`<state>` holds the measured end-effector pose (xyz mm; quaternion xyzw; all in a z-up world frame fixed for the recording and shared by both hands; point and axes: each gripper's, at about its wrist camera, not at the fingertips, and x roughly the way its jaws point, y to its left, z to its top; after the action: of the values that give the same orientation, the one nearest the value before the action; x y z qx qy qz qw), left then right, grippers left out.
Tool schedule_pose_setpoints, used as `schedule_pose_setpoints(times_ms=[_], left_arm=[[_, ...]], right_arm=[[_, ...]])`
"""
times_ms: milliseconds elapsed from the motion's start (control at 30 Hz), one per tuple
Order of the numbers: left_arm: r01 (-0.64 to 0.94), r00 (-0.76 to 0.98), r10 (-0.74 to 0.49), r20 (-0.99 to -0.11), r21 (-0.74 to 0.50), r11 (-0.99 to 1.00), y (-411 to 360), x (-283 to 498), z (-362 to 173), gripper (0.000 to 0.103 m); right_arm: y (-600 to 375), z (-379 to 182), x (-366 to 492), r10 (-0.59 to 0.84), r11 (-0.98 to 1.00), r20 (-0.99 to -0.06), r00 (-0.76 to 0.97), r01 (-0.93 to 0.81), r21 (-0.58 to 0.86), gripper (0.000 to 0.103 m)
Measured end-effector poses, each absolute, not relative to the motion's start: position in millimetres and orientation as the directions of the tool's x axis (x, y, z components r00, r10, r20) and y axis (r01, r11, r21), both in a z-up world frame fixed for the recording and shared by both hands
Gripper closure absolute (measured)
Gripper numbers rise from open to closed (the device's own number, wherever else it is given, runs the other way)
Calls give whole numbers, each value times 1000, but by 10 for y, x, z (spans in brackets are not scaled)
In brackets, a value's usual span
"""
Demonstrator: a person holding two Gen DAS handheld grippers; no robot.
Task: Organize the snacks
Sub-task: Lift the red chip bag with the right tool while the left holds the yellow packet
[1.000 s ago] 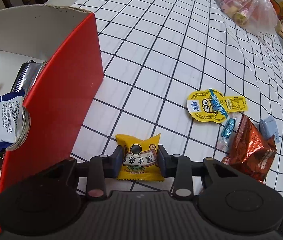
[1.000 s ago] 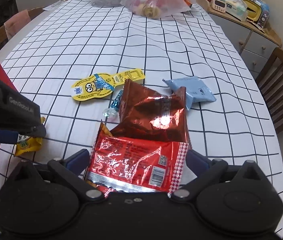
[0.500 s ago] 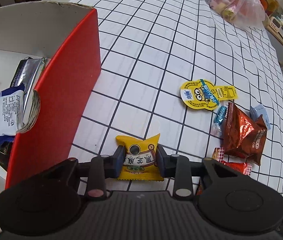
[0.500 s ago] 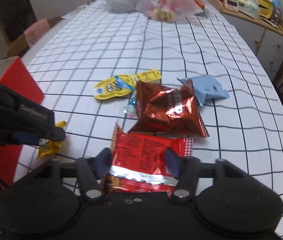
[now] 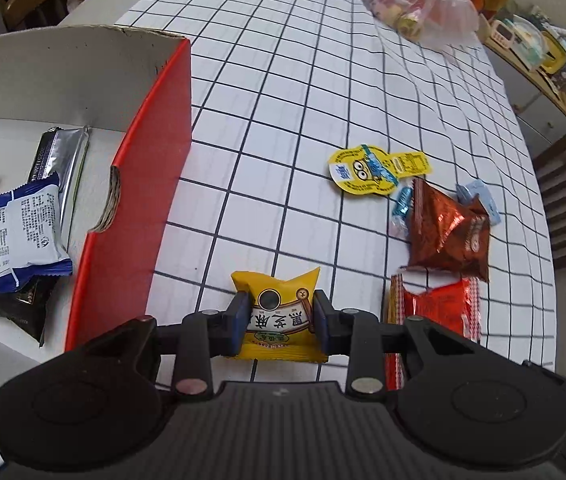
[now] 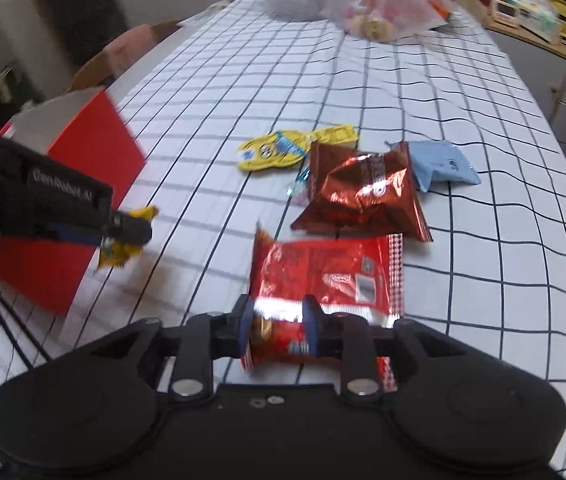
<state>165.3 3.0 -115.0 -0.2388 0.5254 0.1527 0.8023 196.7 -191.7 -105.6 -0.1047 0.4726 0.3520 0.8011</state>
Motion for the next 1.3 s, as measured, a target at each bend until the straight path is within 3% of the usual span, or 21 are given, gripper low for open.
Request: schedule_pose_setpoints(times_ms=[167,267,300,333,600,767,1000,1300], left_arm=[[-451,419,-42,-907,-248,857,-1,1510,-1066,70],[-424,433,-62,-899,-264,866,-30,1429,-999,70],[-416,438,-67,-896,-269,869,-45,1401,-974,70],[-407,444,-73,-893,-273,872,-62,1376,-950,70],[-360,486,-102,-868,-304,882,-222,1178,-820,70],[-386,494,-100,-864,-320,865,-266,1070,-805,70],[-372,528,-107,-843,-342,863,-457,996,-735,70],[-398,527,-93,-845,-341,852,-534,904,-766,70]], right_arm=[[-1984,-987,1986,479,649,-835,269,-750,130,64],[-1975,-959,2010,483,576,-835,263,-814,77,42],[-1963,-949,2014,483,548,-834,267,-835,50,29],[-1955,-940,2019,485,513,-833,265,-858,25,25],[-1758,-1010,1997,453,116,-857,245,-970,-216,14],[-1635,-1176,2008,413,-102,-888,201,-959,-264,14],[-1519,-1375,2003,347,-338,-927,141,-903,-264,14],[-1363,-1433,2179,327,-334,-944,50,-928,-165,13]])
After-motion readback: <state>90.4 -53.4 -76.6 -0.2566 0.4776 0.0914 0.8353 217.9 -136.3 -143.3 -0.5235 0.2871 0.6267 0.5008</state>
